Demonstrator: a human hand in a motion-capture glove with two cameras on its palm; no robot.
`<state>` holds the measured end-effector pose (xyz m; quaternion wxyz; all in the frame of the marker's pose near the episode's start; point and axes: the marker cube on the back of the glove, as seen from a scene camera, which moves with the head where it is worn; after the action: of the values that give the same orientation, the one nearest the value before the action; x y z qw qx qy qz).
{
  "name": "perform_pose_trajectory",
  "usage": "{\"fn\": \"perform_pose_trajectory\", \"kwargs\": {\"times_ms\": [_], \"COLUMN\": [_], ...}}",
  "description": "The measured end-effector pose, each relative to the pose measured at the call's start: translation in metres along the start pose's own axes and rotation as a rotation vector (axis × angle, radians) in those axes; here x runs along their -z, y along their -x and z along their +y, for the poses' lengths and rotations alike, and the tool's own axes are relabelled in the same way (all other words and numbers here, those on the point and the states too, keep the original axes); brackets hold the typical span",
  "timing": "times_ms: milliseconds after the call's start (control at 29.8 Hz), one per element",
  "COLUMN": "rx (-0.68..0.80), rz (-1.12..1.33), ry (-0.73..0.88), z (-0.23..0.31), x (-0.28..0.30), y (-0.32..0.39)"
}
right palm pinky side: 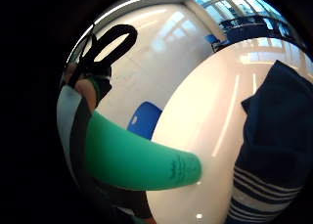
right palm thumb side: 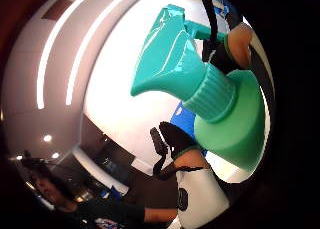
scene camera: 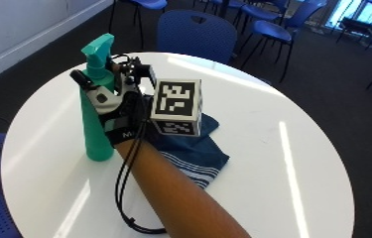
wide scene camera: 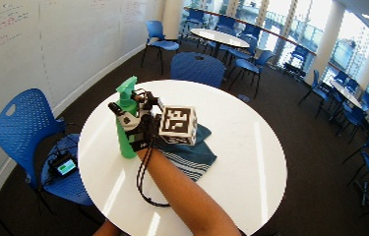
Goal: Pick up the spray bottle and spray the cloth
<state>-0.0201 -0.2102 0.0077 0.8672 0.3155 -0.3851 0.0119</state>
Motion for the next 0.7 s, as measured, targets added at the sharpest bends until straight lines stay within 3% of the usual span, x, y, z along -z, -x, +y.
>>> {"fn": "perform_pose_trajectory", "kwargs": {"times_ms": [302,537,705], "rx": [-0.005,0.082,0.113], "rz": [0.019,0.129,0.140], "ry": [0.038,0.190,0.351], "z": [0.005,0.027,0.074], "x": [0.007,0.010,0.002], "y": [-0.005,0.003,0.021]}}
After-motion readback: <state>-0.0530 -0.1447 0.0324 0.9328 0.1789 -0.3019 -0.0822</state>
